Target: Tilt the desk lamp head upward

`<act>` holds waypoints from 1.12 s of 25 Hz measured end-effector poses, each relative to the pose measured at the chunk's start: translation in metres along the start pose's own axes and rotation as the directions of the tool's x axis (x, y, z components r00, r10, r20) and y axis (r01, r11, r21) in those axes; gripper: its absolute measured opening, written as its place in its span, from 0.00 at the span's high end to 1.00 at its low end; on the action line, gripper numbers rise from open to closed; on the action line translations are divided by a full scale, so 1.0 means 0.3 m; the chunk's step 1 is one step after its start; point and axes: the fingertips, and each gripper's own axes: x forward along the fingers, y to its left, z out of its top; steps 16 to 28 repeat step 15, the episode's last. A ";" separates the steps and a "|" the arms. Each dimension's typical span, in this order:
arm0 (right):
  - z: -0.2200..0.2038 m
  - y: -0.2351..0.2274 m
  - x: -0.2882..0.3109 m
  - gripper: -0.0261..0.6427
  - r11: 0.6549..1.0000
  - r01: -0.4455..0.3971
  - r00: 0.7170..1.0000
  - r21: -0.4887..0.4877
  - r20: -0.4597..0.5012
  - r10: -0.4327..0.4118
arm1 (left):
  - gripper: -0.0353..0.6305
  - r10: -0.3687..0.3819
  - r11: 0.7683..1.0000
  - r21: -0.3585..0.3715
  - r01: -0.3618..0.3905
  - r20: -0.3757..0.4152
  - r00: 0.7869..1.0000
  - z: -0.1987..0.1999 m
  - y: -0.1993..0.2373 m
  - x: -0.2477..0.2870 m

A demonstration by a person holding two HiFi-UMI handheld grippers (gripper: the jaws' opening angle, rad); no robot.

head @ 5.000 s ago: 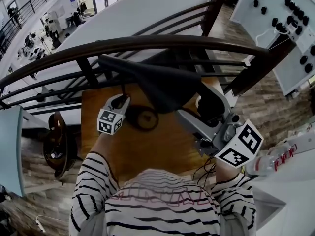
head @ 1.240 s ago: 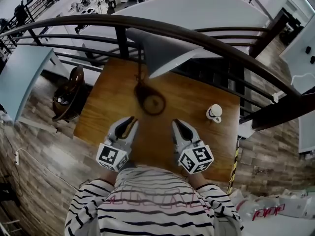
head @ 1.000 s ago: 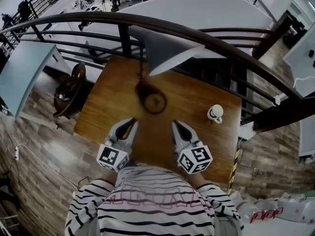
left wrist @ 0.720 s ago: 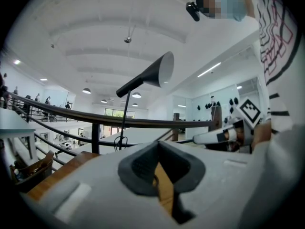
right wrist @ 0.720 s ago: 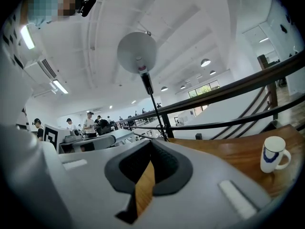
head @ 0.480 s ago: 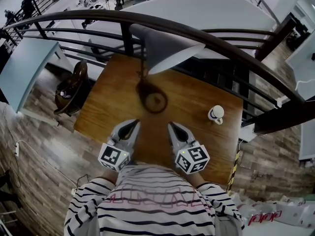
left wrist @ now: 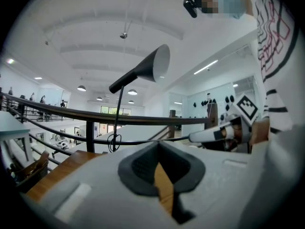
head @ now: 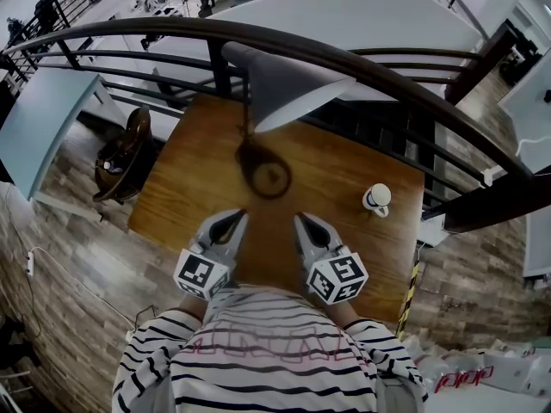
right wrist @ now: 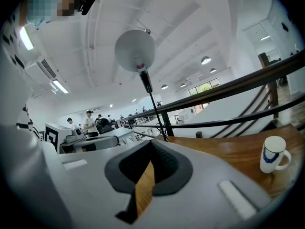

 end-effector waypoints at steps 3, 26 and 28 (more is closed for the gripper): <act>0.004 0.000 -0.007 0.96 1.000 -0.002 1.000 0.003 0.003 0.002 | 0.94 -0.001 1.000 0.001 0.001 -0.004 1.000 0.002 -0.009 0.002; 0.002 -0.012 -0.001 0.96 1.000 0.003 1.000 0.002 0.006 -0.003 | 0.94 0.018 1.000 0.001 -0.018 -0.017 1.000 -0.012 0.006 -0.004; 0.002 -0.012 -0.001 0.96 1.000 0.003 1.000 0.002 0.006 -0.003 | 0.94 0.018 1.000 0.001 -0.018 -0.017 1.000 -0.012 0.006 -0.004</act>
